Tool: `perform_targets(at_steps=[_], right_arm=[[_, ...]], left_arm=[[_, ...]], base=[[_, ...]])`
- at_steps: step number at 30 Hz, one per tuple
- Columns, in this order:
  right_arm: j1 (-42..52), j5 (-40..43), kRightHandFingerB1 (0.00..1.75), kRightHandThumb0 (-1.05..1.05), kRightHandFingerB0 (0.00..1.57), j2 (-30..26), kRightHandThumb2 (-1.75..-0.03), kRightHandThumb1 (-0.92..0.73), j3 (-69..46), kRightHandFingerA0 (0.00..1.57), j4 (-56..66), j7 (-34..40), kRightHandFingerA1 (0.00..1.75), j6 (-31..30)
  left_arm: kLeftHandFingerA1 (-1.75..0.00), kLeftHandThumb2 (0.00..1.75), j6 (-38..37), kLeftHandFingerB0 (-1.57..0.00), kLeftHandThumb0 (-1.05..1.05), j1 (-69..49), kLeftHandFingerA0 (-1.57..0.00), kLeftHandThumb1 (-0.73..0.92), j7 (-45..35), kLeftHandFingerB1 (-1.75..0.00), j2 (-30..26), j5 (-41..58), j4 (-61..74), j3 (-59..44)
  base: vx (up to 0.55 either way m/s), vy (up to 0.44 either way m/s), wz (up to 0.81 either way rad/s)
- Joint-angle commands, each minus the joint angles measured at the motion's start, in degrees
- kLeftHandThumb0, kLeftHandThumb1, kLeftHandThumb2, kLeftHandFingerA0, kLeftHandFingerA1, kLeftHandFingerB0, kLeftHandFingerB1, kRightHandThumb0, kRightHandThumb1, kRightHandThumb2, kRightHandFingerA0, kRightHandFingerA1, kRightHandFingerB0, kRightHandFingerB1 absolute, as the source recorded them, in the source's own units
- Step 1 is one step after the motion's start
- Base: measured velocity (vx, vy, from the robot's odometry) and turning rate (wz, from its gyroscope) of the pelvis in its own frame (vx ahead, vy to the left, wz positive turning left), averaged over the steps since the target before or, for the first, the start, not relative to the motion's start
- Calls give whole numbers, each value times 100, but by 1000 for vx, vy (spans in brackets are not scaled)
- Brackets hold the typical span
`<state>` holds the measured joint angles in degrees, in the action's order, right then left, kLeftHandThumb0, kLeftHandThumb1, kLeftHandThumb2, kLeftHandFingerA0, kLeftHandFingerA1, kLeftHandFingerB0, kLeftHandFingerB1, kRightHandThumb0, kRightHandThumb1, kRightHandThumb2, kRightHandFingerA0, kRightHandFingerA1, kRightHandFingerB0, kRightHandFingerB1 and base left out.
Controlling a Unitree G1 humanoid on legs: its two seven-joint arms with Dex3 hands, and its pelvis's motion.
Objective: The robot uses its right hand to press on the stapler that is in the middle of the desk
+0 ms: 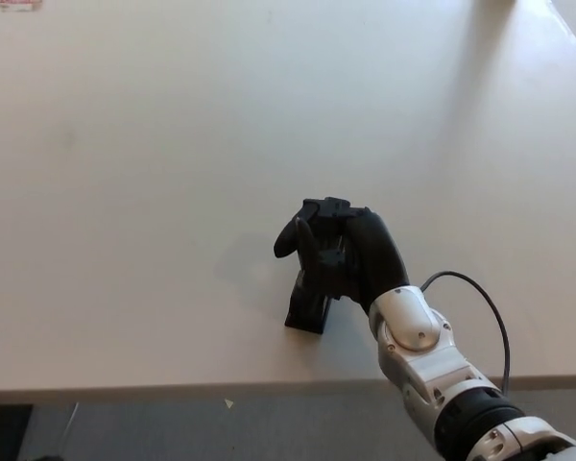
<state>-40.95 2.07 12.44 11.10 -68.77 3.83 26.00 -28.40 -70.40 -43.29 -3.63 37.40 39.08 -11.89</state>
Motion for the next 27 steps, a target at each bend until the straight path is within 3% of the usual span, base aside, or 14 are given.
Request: perform_targets(at_steps=[1, 4, 5, 6, 17, 19, 21, 22, 23, 24, 26, 27], right_arm=[[3446, -934, 141, -58, 129, 832, -120, -68, 753, 137, -1222, 477, 145, -1490], [3417, -922, 141, -58, 129, 785, -120, -68, 773, 134, -1226, 441, 144, -1533], [3415, -934, 142, -61, 128, 770, -122, -70, 803, 134, -1226, 425, 145, -1545], [3389, -935, 144, -63, 129, 755, -122, -71, 818, 135, -1226, 412, 147, -1563], [2811, -669, 137, -54, 126, 852, -116, -63, 700, 133, -1137, 438, 140, -1487], [2488, -463, 146, -70, 129, 851, -121, -68, 534, 140, -1038, 232, 151, -1311], [2247, -293, 143, -67, 124, 868, -122, -72, 400, 139, -912, 69, 150, -1043], [2028, -141, 175, -85, 73, 860, -78, -87, 281, 88, -773, -71, 175, -842], [1775, 118, 143, -67, 125, 850, -120, -70, 84, 140, -523, -262, 150, -551], [1652, 260, 175, -85, 77, 850, -68, -91, -19, 95, -359, -356, 175, -458], [1541, 368, 175, -85, 77, 859, -68, -91, -131, 95, -198, -460, 175, -410], [1511, 792, 175, -82, 72, 656, -77, -87, -188, 88, 1084, -923, 175, -114]], left_arm=[[-68, 118, -1579, -6, -100, -242, -13, 70, -1836, -59, 439, 1007, -934, 387], [-69, 118, -1597, -4, -100, 68, -15, 70, -1822, -58, 478, 966, -1103, 369], [-77, 72, -1628, -5, -105, 98, -12, 92, -1777, -62, 510, 914, -1070, 396], [-60, 104, -1560, 0, -42, 79, -10, 31, -1740, -54, 465, 868, -988, 427], [-59, 106, -1454, 0, -40, 30, -9, 35, -1430, -53, 375, 672, -743, 263], [-59, 107, -1480, 0, -40, 162, -10, 37, -1561, -53, 408, 810, -849, 323], [-59, 106, -1372, 0, -41, 121, -8, 36, -1566, -53, 366, 874, -808, 308], [-59, 106, -1286, 0, -41, 81, -9, 36, -1507, -54, 315, 824, -772, 293], [-70, 71, -1204, -5, -105, 48, -6, 92, -1475, -57, 276, 798, -748, 300], [-61, 123, -1182, -1, -101, 41, -1, 75, -1464, -55, 243, 774, -734, 281], [-61, 123, -1183, -1, -101, 48, -1, 75, -1469, -55, 213, 762, -726, 247], [-58, 123, -960, -6, -105, -228, 0, 78, -1285, -56, 151, 649, -526, 267]], base=[[0, 0, 0], [0, 0, 0], [0, 0, 0], [0, 0, 0], [0, 0, 0], [0, 0, 0], [0, 0, 0], [0, 0, 0], [0, 0, 0], [0, 0, 0], [0, 0, 0], [0, 0, 0]])
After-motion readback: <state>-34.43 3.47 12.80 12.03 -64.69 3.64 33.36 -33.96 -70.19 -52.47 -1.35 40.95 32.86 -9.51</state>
